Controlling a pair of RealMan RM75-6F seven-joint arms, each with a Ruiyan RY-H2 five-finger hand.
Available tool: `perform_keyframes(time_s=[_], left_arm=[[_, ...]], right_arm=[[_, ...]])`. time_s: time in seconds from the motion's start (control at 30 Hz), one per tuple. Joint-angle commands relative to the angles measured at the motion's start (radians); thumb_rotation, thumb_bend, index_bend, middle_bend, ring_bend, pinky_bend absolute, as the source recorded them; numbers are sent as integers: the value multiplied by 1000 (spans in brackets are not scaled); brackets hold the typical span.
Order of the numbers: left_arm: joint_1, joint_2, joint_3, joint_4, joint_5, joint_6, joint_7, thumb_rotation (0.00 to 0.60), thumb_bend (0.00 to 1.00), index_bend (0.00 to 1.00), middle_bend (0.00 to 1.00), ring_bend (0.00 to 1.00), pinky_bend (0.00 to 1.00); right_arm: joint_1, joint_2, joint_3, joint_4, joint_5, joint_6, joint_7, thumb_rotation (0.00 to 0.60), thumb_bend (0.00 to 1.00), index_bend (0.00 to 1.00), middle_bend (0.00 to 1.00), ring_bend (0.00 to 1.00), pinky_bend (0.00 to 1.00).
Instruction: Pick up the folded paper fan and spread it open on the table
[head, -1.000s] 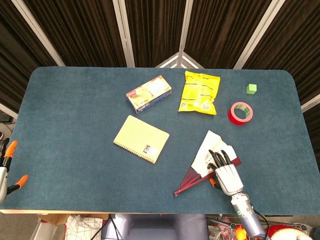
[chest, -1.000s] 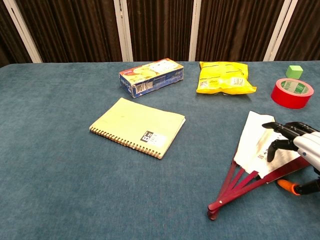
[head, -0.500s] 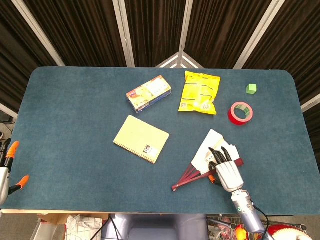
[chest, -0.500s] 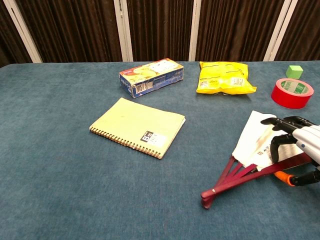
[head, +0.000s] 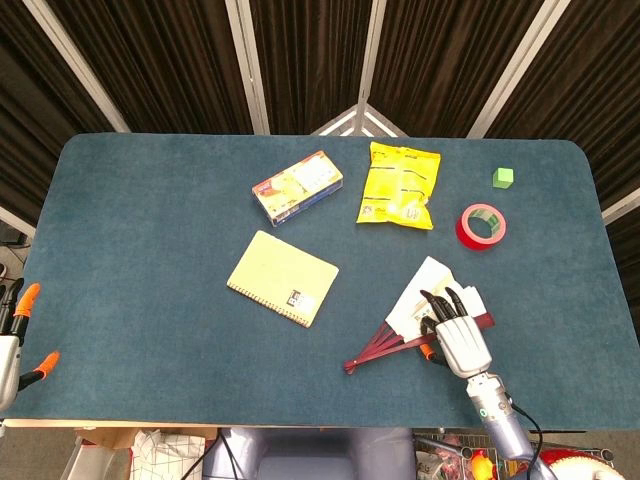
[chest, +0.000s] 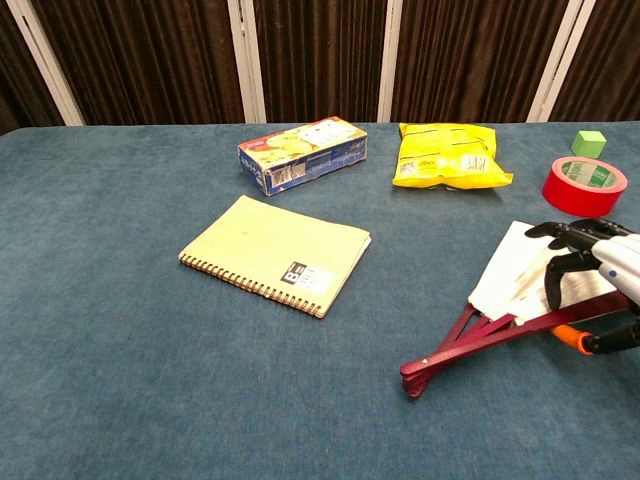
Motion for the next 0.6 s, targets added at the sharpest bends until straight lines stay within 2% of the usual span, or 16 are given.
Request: perform_keyframes(time_s=[0.03, 0.37, 0.6], left_arm=[[-1, 0, 0, 0, -1, -1, 1, 600, 131, 48, 0, 0, 0], [-5, -4, 1, 0, -1, -11, 10, 600, 130, 49, 0, 0, 0], [-12, -12, 2, 1, -2, -24, 30, 600, 131, 49, 0, 0, 0]], right_arm=[[9, 11, 6, -11, -11, 16, 4, 600, 438, 761, 183, 224, 113], [55, 75, 24, -76, -59, 48, -46, 600, 471, 819, 199, 235, 120], [103, 150, 54, -174, -64, 17, -95, 600, 472, 826, 199, 235, 137]])
